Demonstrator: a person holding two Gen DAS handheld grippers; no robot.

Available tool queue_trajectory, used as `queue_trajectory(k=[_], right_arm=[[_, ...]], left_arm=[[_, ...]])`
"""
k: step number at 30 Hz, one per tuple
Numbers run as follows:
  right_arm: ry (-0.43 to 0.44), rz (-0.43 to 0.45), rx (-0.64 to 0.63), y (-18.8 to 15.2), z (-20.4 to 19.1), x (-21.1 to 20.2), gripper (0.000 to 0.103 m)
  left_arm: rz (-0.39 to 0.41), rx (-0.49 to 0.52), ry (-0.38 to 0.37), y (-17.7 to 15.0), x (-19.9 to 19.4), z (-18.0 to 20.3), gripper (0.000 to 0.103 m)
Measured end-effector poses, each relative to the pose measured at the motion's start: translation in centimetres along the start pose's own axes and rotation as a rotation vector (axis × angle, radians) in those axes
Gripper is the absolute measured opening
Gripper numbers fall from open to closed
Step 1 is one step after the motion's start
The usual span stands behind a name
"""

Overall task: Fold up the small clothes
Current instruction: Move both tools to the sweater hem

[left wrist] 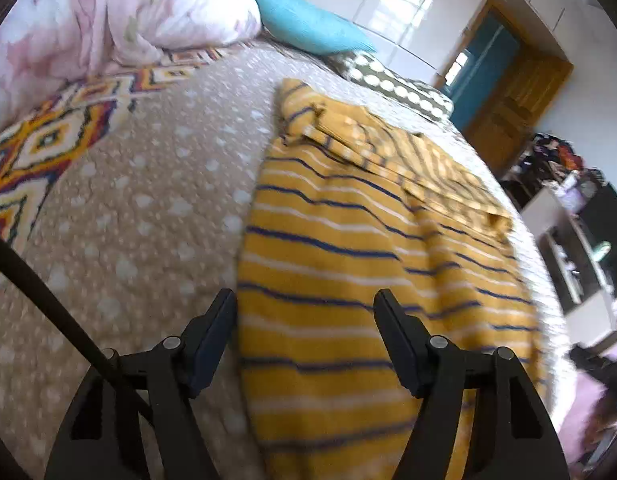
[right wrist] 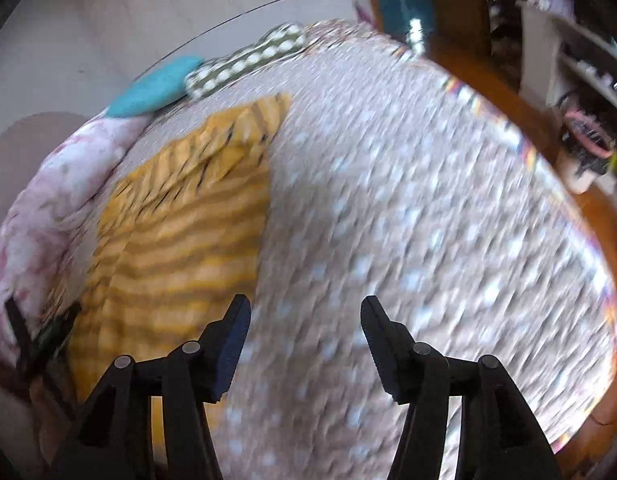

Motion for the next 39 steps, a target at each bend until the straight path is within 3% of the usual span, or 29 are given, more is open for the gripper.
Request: queue_trajectory(k=[5,11,15,19,21,25,31,39], right_arm=[[0.183,-0.018,0.035,-3.1,-0.6,2.1,0.062],[0.307,-0.024,0.061,-4.9,-1.8,4.2,0.062],[0.4,-0.049,0.071,-5.0,-3.0,5.2,0.062],[0.432,-0.047,0.06,-5.0,-4.2,5.9,0.062],[0.468,-0.051,0.081,-4.9,-4.6,6.2,0.062],[0.538,-0.07,0.116,-4.8,-5.2,7.0,0.061],[0.631,-0.117,0.141,-5.9,-6.3,7.9,0.054],[0.595,-0.106,0.1,-7.3,-8.2,7.7,0.051]], left_arm=[[-0.008,-0.051,0.025,-1.1,-3.0,-1.5,0.069],[-0.085,-0.192,-0.135,-2.6,-2.9,-3.6,0.069],[-0.108,-0.173,-0.207,-2.6,-1.8,-2.4,0.069],[-0.144,-0.223,-0.332,-2.6,-0.6,-1.9,0.05],[-0.139,-0.275,-0.378,-2.9,-0.3,-2.4,0.05],[-0.135,-0.296,-0.412,-3.6,-0.9,-2.4,0.05],[-0.156,-0.248,-0.428,-5.5,-1.5,-0.9,0.05],[-0.173,-0.219,-0.407,-6.4,-1.5,0.8,0.051]])
Point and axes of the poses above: each gripper's, at about its wrist camera, not at the fingertips, and x roughly the way its jaws point, z to its right, y to its top, the point moved 1 cm from there along x, roughly the way its jaws point, and after that the axes turned 1 degree about x, right-handed, at the moved point
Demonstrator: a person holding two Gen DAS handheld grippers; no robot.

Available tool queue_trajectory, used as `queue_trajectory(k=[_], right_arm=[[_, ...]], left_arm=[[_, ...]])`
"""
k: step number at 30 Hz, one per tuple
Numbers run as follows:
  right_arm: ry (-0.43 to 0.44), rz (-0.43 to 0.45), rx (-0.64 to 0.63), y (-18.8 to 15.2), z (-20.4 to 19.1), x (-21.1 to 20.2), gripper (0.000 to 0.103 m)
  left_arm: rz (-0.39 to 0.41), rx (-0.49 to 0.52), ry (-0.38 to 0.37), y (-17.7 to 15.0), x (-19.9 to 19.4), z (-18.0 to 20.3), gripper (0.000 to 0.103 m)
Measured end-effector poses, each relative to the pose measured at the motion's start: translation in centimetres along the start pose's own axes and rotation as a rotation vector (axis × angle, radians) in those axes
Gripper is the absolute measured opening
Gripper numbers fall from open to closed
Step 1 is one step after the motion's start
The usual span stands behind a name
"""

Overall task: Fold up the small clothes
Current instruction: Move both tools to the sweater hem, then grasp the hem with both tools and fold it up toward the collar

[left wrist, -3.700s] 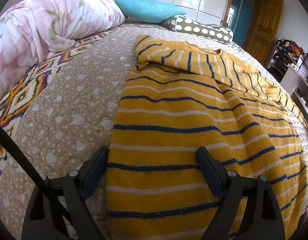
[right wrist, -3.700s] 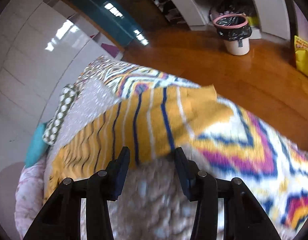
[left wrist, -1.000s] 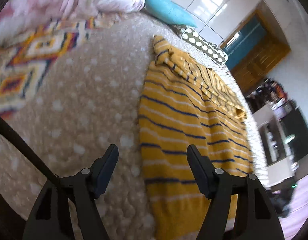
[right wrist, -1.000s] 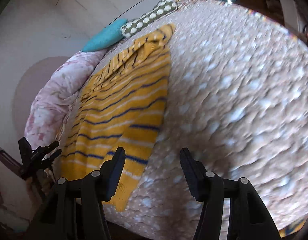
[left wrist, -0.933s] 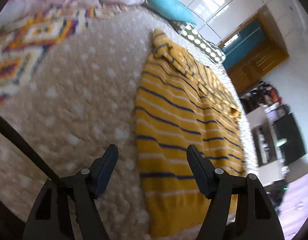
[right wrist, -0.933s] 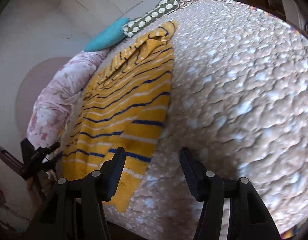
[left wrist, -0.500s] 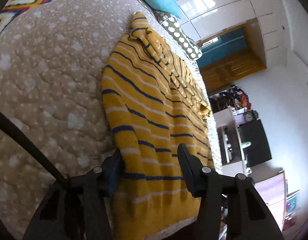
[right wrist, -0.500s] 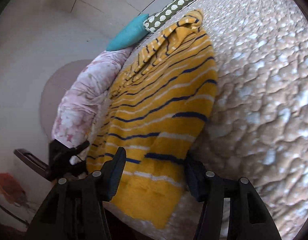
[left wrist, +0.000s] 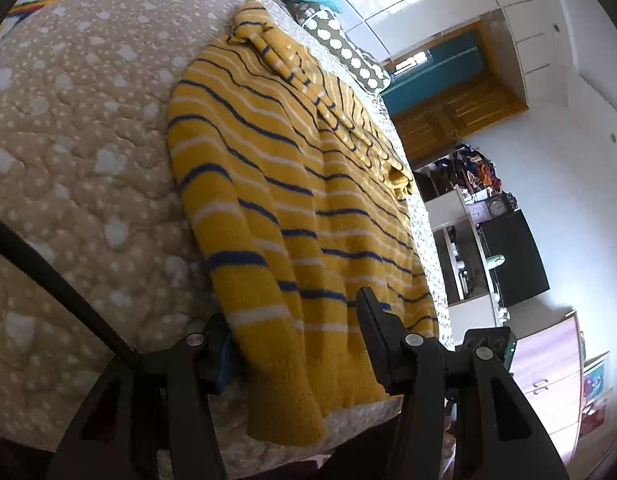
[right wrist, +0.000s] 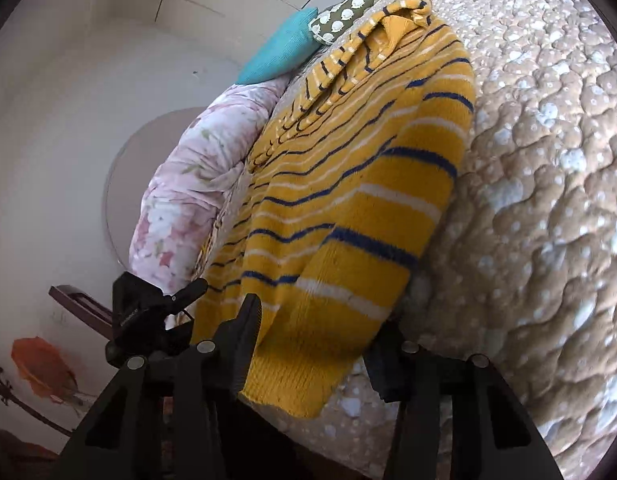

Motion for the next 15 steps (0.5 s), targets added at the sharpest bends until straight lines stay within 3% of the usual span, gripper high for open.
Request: queue_trajectory(k=[2,3,5,8,15], right_arm=[[-0.009,0.008,0.019,0.0,0.4,-0.2,0.045],[-0.023,0.009,0.032,0.1,0.8,-0.3,0.035],[-0.061,0.001,0.07,0.5,1.6,-0.3,0.015],[-0.067,-0.013,0.092,0.8,1.7,-0.8,0.012],[-0.106,-0.074,-0.044,-1.2,-0.7,-5.0,0.01]], left_arm=[[0.001,-0.021,0.046,0.3,0.2,-0.2,0.03],[-0.006,-0.033,0.101,0.6,0.2,-0.4,0.008],[0.012,-0.061,0.152,1.2,-0.4,-0.9,0.008],[0.059,-0.044,0.17,1.5,-2.6,0.1,0.008],[0.072,0.131,0.23,-1.7,-6.8,4.4,0.007]])
Point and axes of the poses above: each gripper's, at about its wrist camera, not at the fingertips, and x roughly the way its jaws point, z to its right, y to its top, the point moved 1 cm from there along x, roughly the way its jaws point, and after that the axes turned 1 degree about x, right-handed, at the moved point
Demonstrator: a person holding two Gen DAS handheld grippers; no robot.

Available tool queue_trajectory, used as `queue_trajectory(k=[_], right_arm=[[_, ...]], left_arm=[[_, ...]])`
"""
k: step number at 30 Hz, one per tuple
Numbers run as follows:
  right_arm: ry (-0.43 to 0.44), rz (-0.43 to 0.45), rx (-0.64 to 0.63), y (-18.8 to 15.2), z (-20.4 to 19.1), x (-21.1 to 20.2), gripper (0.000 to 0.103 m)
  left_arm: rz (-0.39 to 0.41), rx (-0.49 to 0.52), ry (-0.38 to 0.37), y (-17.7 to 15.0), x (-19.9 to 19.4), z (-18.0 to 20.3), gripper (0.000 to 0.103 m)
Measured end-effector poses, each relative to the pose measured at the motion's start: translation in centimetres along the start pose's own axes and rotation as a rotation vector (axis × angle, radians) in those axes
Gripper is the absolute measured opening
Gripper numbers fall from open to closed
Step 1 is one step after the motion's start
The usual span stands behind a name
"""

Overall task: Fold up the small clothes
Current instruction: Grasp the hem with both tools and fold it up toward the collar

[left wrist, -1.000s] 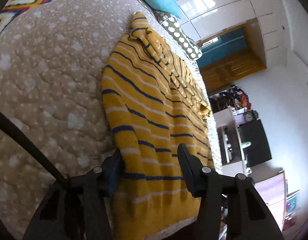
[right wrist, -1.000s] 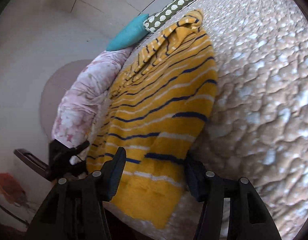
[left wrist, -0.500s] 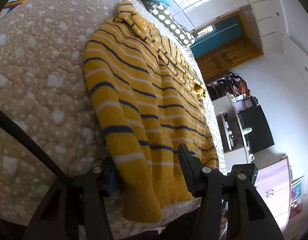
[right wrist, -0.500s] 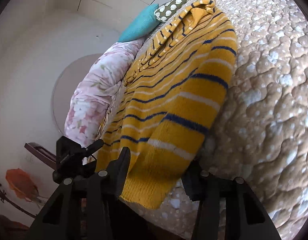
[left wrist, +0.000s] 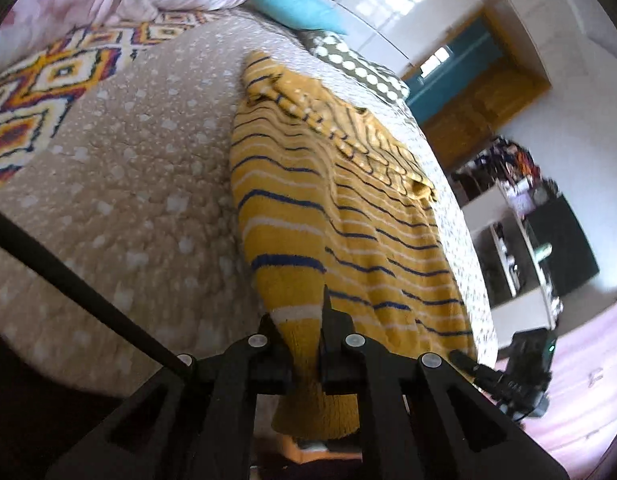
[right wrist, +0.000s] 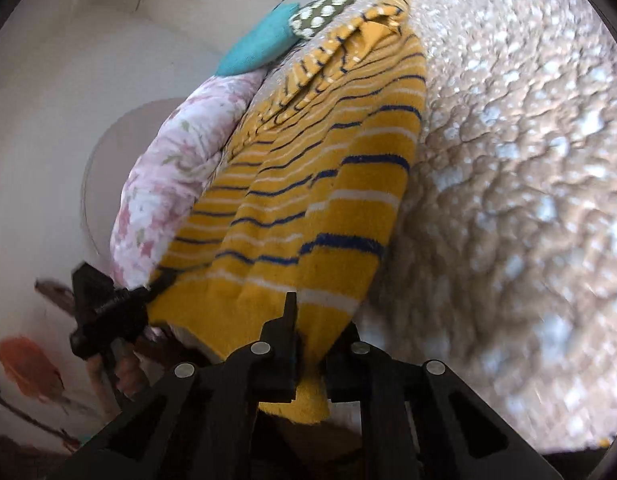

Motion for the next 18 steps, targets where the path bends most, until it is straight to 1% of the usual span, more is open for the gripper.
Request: queue_trajectory(k=[3,4,7,8,10,11,13,16,18], right_arm=[[-0.014,-0.046,-0.061,-2.1,-0.9,-1.8,0.01],[-0.028,-0.07,-0.091,-3.2,-1.3,-2.3,0.01],[-0.072,-0.106,-0.126,-5.3,-1.4,-2.8,0.01],[-0.078,-0.107,-0.122,-5.5,-1.2,-2.8,0.01],[-0.077,-0.097,-0.112,-5.3,-1.0,-3.0,0.01],[-0.073,-0.089,-0.116,-4.8,-1.2,-3.1,0.01],[-0.055,-0.073,-0.152,-3.4,-2.2,-3.3,0.01],[-0.067,-0.029,-0.243,-0.6,-4.6,-3.8,0.01],[-0.078,0.032,-0.299,2.7,-6.6,-3.8,0.01]], left_arm=[[-0.013,-0.001,0.003,-2.2,-1.7,0.0,0.007],[-0.017,-0.002,0.008,-2.8,-1.6,0.1,0.007],[-0.055,0.018,0.061,-5.4,-1.2,-0.3,0.008],[-0.066,0.019,0.069,-6.0,-1.1,-0.6,0.008],[-0.069,0.01,0.067,-6.0,-0.8,-1.0,0.008],[-0.057,0.008,0.063,-5.4,-0.9,-1.0,0.008],[-0.011,0.036,0.056,-3.4,-1.6,-0.1,0.008],[0.086,0.115,0.07,1.4,-2.1,2.3,0.008],[0.13,0.151,0.076,4.7,-1.6,3.8,0.008]])
Point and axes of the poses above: each gripper's, at about its wrist camera, not at the fingertips, and x roughly the way its jaws point, z to its right, y to its top, the point moved 1 cm from there along x, roughly the way its jaws point, and after that the axes turned 1 degree about x, right-handed, at the moved point
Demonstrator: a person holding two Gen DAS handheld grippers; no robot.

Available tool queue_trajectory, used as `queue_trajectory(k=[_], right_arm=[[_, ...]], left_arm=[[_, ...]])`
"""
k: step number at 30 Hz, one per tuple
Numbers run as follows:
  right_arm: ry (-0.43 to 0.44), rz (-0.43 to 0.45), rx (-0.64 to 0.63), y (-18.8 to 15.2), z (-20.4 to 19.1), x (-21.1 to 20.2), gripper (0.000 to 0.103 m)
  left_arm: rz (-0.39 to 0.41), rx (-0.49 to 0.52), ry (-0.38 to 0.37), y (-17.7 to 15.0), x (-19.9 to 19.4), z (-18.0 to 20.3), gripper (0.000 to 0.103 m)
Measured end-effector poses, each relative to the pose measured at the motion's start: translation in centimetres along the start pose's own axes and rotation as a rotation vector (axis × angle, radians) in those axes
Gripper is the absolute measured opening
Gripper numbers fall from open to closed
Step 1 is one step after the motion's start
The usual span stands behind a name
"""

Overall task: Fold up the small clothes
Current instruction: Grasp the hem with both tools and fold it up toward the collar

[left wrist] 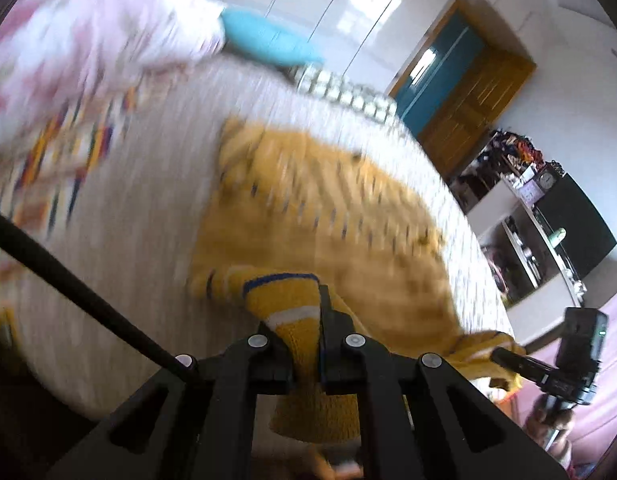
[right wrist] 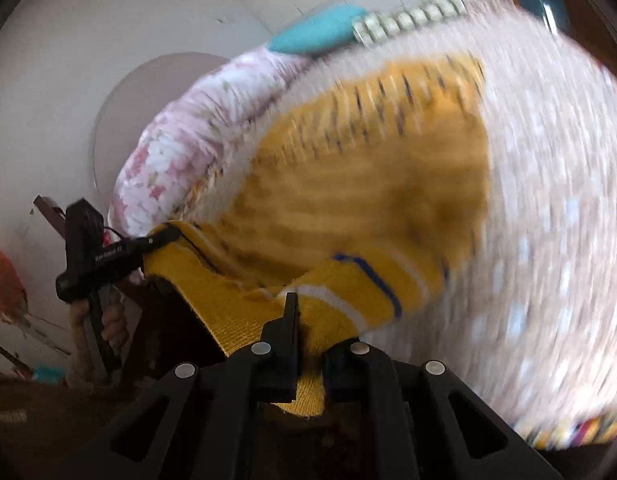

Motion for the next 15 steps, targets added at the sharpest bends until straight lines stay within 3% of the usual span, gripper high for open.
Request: queue_trajectory(k=[3,7,12,15], right_arm=[[-0.063,0.083,-0.052,5.1,-0.5,0.6,0.01],[-0.126,0.135,-0.017,11.6,1.6,3.8,0.01],[-0.179,0.093,0.073,16.3,5.1,10.2,0.01],[-0.195,0.076,0.14,18.1,7.5,13.0,0.012]], left_arm=[[0.053,0.055,0.04,5.7,3.0,1.7,0.008],[0.012,0.072,0.155,11.6,10.6,1.4,0.008],[-0.138,0.057,0.256,14.0,20.0,-0.9,0.008],[-0.15,-0.039,0.197,14.8,21.3,-2.9,0.012]])
Point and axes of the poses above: each gripper's, at about its wrist camera, not at the fingertips, and x roughly the way its jaws point, z to its right, y to its top, the point moved 1 cm from there along x, roughly the way its jaws point, and after that the axes turned 1 degree about x, right-handed, at the moved point
